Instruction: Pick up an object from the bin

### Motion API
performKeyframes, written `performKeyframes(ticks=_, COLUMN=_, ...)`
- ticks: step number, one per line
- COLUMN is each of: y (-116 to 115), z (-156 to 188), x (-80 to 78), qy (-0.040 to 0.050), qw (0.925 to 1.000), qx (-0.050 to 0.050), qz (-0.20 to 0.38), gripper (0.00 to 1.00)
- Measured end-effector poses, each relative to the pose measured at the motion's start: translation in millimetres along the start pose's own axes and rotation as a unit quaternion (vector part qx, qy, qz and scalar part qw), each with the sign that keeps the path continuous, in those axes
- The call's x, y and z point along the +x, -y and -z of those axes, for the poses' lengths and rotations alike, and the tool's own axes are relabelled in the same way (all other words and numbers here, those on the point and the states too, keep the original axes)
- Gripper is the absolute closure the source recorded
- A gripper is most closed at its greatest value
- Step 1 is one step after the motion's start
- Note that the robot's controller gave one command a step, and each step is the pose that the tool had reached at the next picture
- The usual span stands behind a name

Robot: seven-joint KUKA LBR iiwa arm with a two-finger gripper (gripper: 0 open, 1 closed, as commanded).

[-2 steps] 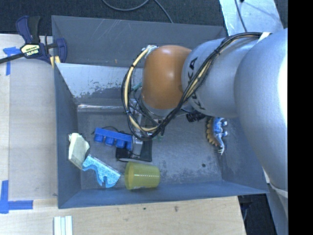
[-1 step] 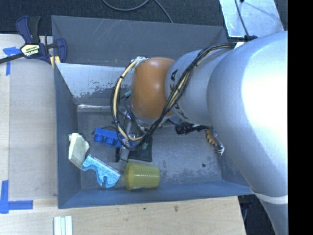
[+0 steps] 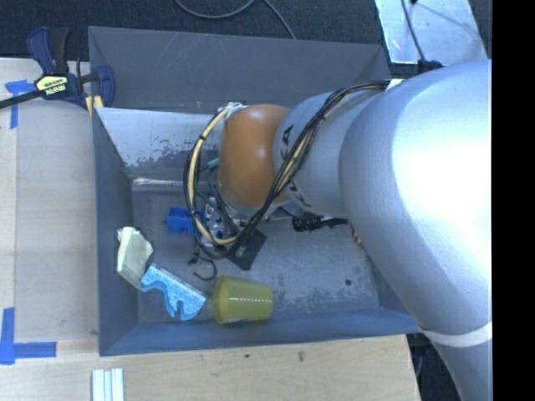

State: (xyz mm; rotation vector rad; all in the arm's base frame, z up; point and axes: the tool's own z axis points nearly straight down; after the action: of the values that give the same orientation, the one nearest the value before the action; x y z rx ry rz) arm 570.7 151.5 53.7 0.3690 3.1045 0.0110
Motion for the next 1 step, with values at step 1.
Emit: performKeyframes(ticks=1, y=0.4, z=1.0, x=0.2, qy=-0.0003, qw=1.0, qx=0.0, qz=-0.001, gripper=1.0)
